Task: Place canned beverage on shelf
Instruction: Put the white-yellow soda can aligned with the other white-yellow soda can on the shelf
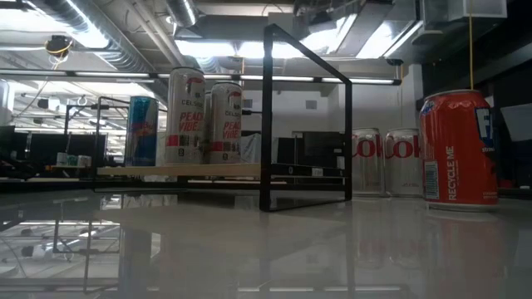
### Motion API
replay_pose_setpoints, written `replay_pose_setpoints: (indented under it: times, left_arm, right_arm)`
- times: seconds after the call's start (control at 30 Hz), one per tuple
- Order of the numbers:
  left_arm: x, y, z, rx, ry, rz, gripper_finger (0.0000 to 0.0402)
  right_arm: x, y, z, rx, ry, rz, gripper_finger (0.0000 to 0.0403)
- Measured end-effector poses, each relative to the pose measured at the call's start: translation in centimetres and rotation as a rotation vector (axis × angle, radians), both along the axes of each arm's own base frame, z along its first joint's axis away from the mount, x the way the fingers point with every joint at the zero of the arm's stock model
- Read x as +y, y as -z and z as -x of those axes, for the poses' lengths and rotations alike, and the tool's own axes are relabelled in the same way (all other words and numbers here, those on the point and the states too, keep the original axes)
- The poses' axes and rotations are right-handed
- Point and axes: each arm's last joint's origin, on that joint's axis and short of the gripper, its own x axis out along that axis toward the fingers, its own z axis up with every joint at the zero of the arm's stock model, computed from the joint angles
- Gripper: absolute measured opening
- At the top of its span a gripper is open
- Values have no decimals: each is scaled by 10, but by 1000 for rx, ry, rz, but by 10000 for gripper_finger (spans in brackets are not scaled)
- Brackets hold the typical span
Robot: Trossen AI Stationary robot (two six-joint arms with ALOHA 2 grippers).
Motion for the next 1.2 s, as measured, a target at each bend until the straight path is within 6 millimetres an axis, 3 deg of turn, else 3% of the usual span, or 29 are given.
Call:
replay_pose_setpoints:
  times: [0.77, 1.2]
  left_arm:
    - [-3, -6, -1, -37, 47, 47, 294]
    - [-4, -7, -1, -42, 62, 27, 294]
  right_arm:
    - [-38, -4, -15, 148, 140, -105, 257]
    - [-40, -5, -16, 161, 154, -119, 257]
